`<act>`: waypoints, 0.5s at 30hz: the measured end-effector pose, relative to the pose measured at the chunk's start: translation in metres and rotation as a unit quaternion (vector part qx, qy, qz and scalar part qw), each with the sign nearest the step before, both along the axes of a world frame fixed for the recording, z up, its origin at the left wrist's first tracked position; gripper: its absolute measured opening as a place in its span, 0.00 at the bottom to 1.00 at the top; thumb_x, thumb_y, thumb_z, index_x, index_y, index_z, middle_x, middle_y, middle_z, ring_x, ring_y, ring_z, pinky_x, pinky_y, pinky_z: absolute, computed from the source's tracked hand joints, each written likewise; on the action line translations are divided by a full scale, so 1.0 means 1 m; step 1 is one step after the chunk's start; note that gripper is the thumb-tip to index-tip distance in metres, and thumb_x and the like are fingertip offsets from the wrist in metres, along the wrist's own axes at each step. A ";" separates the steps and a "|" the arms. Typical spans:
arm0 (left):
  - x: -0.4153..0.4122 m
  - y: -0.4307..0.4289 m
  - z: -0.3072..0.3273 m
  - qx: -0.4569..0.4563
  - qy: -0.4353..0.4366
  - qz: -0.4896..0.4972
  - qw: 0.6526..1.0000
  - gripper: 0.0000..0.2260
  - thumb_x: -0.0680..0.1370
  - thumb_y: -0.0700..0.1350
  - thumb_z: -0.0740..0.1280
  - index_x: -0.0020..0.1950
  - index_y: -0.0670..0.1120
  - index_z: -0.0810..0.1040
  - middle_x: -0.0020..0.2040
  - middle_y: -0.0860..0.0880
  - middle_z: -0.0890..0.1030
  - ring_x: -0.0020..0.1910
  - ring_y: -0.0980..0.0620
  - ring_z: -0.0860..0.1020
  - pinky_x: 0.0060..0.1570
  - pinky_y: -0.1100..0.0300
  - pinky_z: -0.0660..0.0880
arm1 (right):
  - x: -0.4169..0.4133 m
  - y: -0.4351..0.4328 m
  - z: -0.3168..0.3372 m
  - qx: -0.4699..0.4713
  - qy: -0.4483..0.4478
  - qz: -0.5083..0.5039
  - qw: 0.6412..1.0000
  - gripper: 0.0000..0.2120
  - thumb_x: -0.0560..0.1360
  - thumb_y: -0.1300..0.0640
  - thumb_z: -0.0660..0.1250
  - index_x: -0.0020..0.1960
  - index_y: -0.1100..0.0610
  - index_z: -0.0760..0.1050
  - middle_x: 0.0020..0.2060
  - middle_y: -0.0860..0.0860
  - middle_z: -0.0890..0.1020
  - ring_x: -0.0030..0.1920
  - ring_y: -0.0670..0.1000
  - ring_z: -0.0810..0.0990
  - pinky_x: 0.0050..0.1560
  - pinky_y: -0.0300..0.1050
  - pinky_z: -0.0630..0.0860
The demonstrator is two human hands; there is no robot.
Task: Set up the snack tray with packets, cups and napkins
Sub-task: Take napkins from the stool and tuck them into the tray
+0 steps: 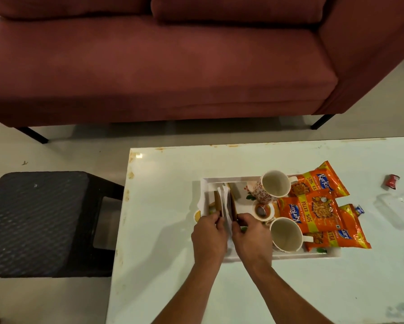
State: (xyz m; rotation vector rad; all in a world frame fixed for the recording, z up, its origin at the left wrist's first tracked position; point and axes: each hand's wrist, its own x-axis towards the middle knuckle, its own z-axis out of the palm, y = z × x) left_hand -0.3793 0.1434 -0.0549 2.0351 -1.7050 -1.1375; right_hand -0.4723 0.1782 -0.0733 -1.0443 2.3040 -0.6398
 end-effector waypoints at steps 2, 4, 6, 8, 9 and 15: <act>-0.001 -0.001 -0.001 0.003 -0.008 -0.006 1.000 0.12 0.84 0.49 0.62 0.61 0.49 0.83 0.53 0.49 0.86 0.51 0.49 0.83 0.52 0.58 0.77 | -0.001 0.000 0.001 -0.001 0.001 -0.004 1.000 0.08 0.77 0.56 0.71 0.55 0.53 0.83 0.47 0.48 0.88 0.48 0.51 0.86 0.50 0.48 0.83; -0.001 -0.001 -0.003 0.003 -0.007 -0.010 1.000 0.13 0.84 0.49 0.62 0.62 0.49 0.83 0.54 0.50 0.86 0.51 0.50 0.83 0.53 0.58 0.77 | -0.001 0.000 0.000 -0.002 0.000 -0.005 1.000 0.07 0.77 0.56 0.71 0.55 0.52 0.83 0.47 0.48 0.88 0.48 0.51 0.86 0.50 0.47 0.82; 0.001 0.000 -0.004 0.004 -0.001 -0.019 1.000 0.13 0.84 0.49 0.62 0.63 0.50 0.83 0.54 0.50 0.86 0.52 0.50 0.83 0.53 0.58 0.77 | -0.001 0.001 0.000 0.008 -0.004 -0.001 1.000 0.09 0.77 0.54 0.70 0.56 0.52 0.83 0.49 0.48 0.87 0.49 0.50 0.85 0.51 0.47 0.82; 0.002 0.002 -0.004 -0.008 -0.003 -0.012 1.000 0.13 0.83 0.50 0.62 0.63 0.51 0.82 0.54 0.50 0.85 0.52 0.50 0.83 0.50 0.59 0.76 | -0.004 0.001 0.005 0.018 -0.002 0.003 1.000 0.11 0.77 0.50 0.70 0.58 0.52 0.82 0.51 0.48 0.87 0.50 0.50 0.85 0.51 0.47 0.82; 0.003 0.002 -0.002 -0.021 -0.005 0.001 1.000 0.12 0.83 0.50 0.62 0.62 0.51 0.82 0.53 0.50 0.84 0.51 0.49 0.83 0.49 0.60 0.75 | -0.006 0.001 0.010 0.015 0.007 0.003 1.000 0.12 0.77 0.49 0.70 0.58 0.51 0.82 0.51 0.48 0.87 0.50 0.50 0.85 0.50 0.46 0.82; -0.027 -0.013 0.038 -0.139 0.046 0.018 0.989 0.12 0.83 0.50 0.62 0.63 0.49 0.79 0.55 0.49 0.80 0.53 0.48 0.81 0.53 0.54 0.79 | -0.049 -0.017 0.062 -0.104 0.077 -0.020 0.991 0.09 0.78 0.47 0.68 0.53 0.51 0.82 0.47 0.47 0.85 0.42 0.46 0.83 0.41 0.43 0.80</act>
